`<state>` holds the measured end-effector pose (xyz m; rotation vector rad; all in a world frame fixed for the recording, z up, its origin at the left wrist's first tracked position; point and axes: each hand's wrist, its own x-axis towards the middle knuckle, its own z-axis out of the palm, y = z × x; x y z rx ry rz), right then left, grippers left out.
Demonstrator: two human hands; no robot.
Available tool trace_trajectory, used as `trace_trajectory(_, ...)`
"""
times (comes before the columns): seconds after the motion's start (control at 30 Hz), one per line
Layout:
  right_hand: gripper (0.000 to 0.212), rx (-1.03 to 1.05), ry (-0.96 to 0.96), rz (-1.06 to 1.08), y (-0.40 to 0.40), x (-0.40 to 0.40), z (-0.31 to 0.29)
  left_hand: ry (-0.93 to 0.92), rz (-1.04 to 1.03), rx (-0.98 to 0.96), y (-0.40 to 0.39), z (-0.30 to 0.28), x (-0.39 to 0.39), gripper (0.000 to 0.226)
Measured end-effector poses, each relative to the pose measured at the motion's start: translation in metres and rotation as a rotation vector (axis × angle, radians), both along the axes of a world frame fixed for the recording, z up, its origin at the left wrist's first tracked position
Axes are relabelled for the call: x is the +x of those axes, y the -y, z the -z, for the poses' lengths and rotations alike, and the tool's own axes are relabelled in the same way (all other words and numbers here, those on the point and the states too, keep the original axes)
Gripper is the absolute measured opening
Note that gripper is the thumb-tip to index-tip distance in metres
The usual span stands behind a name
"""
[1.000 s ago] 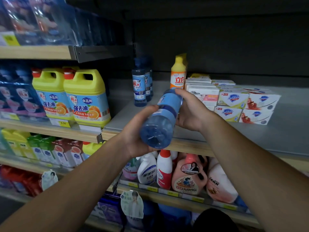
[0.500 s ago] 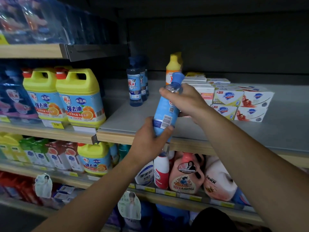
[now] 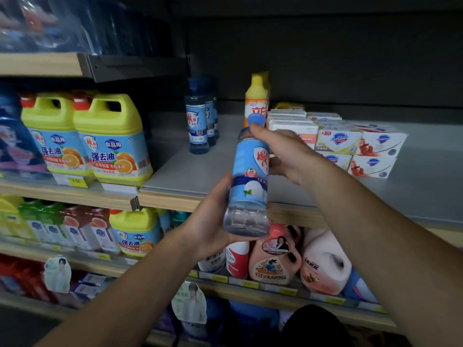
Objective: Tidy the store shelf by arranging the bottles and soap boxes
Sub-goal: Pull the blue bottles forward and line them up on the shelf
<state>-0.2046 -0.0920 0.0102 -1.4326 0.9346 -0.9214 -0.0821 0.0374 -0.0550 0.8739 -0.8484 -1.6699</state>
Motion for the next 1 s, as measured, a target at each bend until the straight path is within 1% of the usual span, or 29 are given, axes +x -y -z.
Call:
trace_trajectory(0.07,0.044,-0.114,-0.145,0.098,0.003,0.002,-0.002,0.206,-0.235,-0.016,0.0,-0.004,-0.01,0.054)
trace_trajectory(0.13,0.048,-0.181,-0.248,0.17,0.005,0.005,-0.001,0.3,-0.365,-0.044,0.0,-0.004,-0.016,0.047)
trace_trajectory(0.2,0.051,-0.222,-0.353,0.202,0.007,0.008,0.0,0.3,-0.323,-0.015,-0.002,-0.006,-0.018,0.046)
trace_trajectory(0.3,0.051,-0.18,-0.446,0.175,0.01,0.009,0.002,0.191,-0.17,0.074,-0.006,-0.015,-0.015,0.048)
trace_trajectory(0.37,0.049,-0.129,-0.457,0.131,0.011,0.009,0.003,0.138,-0.142,0.105,-0.007,-0.017,-0.013,0.048)
trace_trajectory(0.43,0.049,-0.106,-0.46,0.113,0.01,0.009,0.005,0.13,-0.14,0.114,-0.008,-0.017,-0.011,0.048)
trace_trajectory(0.5,0.047,-0.117,-0.442,0.116,0.008,0.01,0.004,0.147,-0.137,0.102,-0.009,-0.016,-0.009,0.048)
trace_trajectory(0.57,0.045,-0.153,-0.384,0.136,0.004,0.013,0.0,0.201,-0.169,0.047,-0.008,-0.015,-0.007,0.045)
trace_trajectory(0.63,0.044,-0.246,-0.325,0.179,-0.003,0.016,-0.011,0.335,-0.276,-0.078,-0.004,-0.012,-0.005,0.041)
trace_trajectory(0.77,0.044,-0.622,-0.275,0.306,-0.029,0.029,-0.032,0.864,-0.562,-0.408,0.01,-0.01,0.011,0.04)
trace_trajectory(0.8,0.044,-0.7,-0.267,0.322,-0.036,0.033,-0.034,0.957,-0.641,-0.464,0.014,-0.009,0.016,0.04)
trace_trajectory(0.83,0.045,-0.768,-0.267,0.336,-0.042,0.038,-0.036,1.015,-0.714,-0.504,0.018,-0.009,0.022,0.04)
trace_trajectory(0.9,0.049,-0.873,-0.299,0.36,-0.047,0.046,-0.037,1.073,-0.819,-0.552,0.025,-0.009,0.031,0.043)
trace_trajectory(1.0,0.056,-0.929,-0.378,0.325,-0.042,0.056,-0.036,1.119,-0.863,-0.573,0.035,-0.003,0.046,0.049)
